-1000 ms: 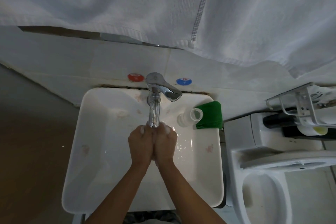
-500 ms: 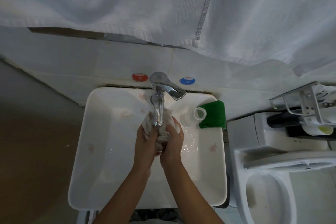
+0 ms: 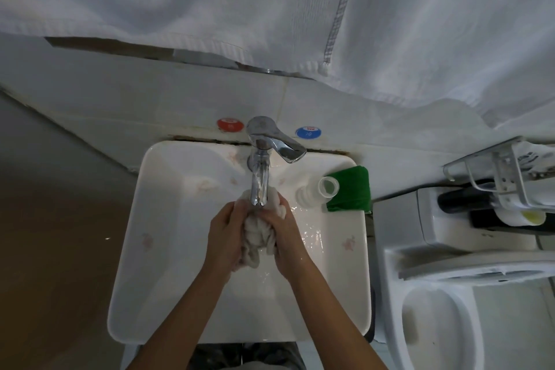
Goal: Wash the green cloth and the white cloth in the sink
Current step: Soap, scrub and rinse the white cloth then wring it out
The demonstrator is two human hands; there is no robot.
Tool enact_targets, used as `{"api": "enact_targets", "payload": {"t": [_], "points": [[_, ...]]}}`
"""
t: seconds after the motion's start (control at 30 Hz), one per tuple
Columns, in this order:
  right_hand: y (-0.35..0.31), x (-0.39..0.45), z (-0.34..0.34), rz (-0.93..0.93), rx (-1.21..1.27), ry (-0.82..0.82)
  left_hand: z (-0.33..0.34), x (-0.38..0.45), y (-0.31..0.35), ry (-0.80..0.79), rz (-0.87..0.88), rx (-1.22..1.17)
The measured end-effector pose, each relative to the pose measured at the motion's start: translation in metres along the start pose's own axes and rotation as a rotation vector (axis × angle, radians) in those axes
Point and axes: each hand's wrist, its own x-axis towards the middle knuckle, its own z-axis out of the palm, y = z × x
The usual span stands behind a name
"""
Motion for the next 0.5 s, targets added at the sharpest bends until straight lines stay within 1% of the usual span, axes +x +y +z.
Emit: {"api": "enact_targets", "payload": {"t": [0.03,0.1,0.2,0.23,0.27,0.3,0.37,0.43,0.5], "points": [[0.0,0.0,0.002,-0.012,-0.022,-0.003,0.001,0.001,0.003,0.001,0.006,0.018],[-0.003,-0.004,0.009,0.002,-0.016,0.048,0.005,0.006,0.001,0.002,0.028,0.098],[-0.006,-0.008,0.014,-0.046,-0.02,0.064,0.009,0.008,-0.007,0.02,0.037,0.169],[-0.007,-0.008,0.015,-0.059,-0.02,0.119,0.009,0.009,-0.014,0.022,0.013,0.169],[-0.007,-0.005,0.014,-0.06,-0.007,0.208,0.011,0.008,-0.018,0.016,-0.014,0.171],[-0.006,-0.001,0.012,-0.058,0.014,0.299,0.013,0.003,-0.017,0.0,-0.028,0.175],[-0.005,0.004,0.007,-0.074,0.047,0.422,0.014,-0.008,-0.009,-0.033,-0.037,0.212],[-0.001,0.006,0.003,-0.104,0.043,0.46,0.014,-0.011,-0.007,-0.069,-0.05,0.192],[-0.001,0.005,0.002,-0.108,0.043,0.454,0.014,-0.01,-0.006,-0.058,-0.068,0.106]]}}
